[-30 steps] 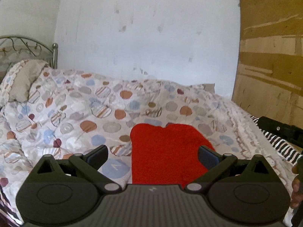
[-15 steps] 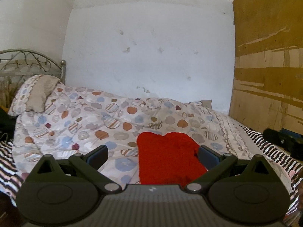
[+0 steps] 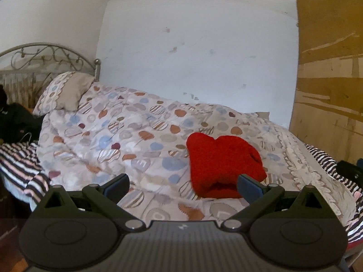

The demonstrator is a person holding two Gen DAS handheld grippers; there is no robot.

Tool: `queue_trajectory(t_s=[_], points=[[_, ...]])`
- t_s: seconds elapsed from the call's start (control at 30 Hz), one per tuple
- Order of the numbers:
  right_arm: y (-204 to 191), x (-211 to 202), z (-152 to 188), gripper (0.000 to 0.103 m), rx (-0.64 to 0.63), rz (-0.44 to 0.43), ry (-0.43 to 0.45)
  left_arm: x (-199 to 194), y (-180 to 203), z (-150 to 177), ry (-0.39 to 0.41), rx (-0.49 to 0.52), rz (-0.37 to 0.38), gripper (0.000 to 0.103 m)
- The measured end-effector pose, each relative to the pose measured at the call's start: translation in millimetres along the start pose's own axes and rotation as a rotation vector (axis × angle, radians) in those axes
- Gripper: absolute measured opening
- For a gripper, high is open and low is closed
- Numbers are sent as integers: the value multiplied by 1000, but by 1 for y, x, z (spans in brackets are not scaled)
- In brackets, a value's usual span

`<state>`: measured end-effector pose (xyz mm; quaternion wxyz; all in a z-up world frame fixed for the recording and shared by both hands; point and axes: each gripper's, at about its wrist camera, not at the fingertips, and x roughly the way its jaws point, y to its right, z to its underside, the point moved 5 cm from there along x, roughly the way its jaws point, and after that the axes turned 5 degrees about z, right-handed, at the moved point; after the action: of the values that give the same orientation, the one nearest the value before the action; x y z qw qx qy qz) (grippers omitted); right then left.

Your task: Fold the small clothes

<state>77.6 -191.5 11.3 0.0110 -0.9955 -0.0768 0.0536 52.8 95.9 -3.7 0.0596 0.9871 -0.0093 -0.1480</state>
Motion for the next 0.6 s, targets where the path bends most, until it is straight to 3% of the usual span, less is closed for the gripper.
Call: queue_trajectory(t_s=[0.3,0.6], points=[[-3,-9,30,103,-16,2,-54,2,-5,25,-37,-23,-16,103],[-1,-6,36,103,-25,-3,-71,2,1,30,-43,3,-18,103]])
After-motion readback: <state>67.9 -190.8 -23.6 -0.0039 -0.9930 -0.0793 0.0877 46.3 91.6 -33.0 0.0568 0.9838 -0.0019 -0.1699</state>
